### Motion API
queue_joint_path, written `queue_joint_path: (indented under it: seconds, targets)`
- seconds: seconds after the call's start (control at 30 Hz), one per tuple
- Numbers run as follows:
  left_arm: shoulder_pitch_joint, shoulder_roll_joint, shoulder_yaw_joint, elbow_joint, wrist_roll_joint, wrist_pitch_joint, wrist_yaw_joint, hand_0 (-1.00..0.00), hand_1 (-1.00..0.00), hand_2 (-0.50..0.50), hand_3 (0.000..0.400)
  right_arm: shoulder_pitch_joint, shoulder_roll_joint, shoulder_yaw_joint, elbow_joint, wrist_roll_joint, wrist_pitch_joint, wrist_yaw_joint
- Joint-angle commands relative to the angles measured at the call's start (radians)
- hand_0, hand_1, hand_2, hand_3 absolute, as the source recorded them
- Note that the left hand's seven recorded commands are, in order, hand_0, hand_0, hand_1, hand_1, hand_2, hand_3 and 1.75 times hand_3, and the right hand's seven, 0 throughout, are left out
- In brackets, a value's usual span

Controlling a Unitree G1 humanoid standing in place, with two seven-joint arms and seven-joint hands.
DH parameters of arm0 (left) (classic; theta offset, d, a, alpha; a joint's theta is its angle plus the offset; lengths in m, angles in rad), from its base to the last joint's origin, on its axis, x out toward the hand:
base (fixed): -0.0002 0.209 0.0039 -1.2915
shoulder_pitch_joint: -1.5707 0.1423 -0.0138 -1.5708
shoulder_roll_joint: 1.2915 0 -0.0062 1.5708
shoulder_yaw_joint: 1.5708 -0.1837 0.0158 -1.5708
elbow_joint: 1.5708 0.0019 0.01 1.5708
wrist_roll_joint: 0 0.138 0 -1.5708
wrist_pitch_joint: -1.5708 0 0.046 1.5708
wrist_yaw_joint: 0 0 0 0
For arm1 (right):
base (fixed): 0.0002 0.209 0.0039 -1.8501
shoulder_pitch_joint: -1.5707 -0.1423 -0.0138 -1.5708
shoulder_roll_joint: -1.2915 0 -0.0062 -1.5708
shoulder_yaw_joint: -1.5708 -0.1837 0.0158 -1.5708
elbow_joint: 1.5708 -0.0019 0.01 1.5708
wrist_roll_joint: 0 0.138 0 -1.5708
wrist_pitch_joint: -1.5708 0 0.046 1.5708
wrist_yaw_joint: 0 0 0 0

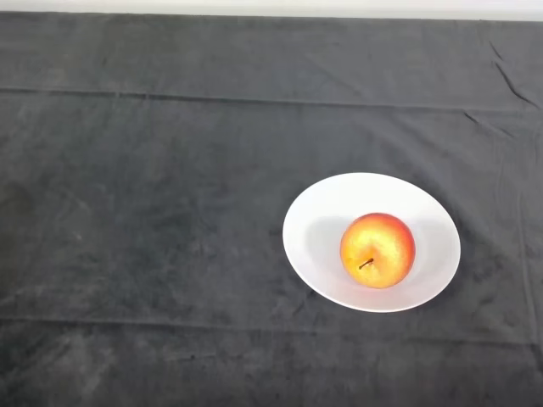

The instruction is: Move the apple to the plate

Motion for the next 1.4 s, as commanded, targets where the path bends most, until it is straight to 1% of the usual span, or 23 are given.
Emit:
queue_joint_path:
  seconds: [0.03,1.4]
  targets:
    - [-0.001,-0.02,0.045,-0.047,0.019,0.016,-0.008,0.0,0.0,0.0,0.0,0.013,-0.02,-0.0035,-0.027,0.0098,0.004,-0.0108]
    - [-0.01,-0.051,0.1,-0.055,0.06,0.029,-0.048,0.0,0.0,0.0,0.0,0.013,-0.02,-0.0032,-0.029,0.0098,0.004,-0.0117]
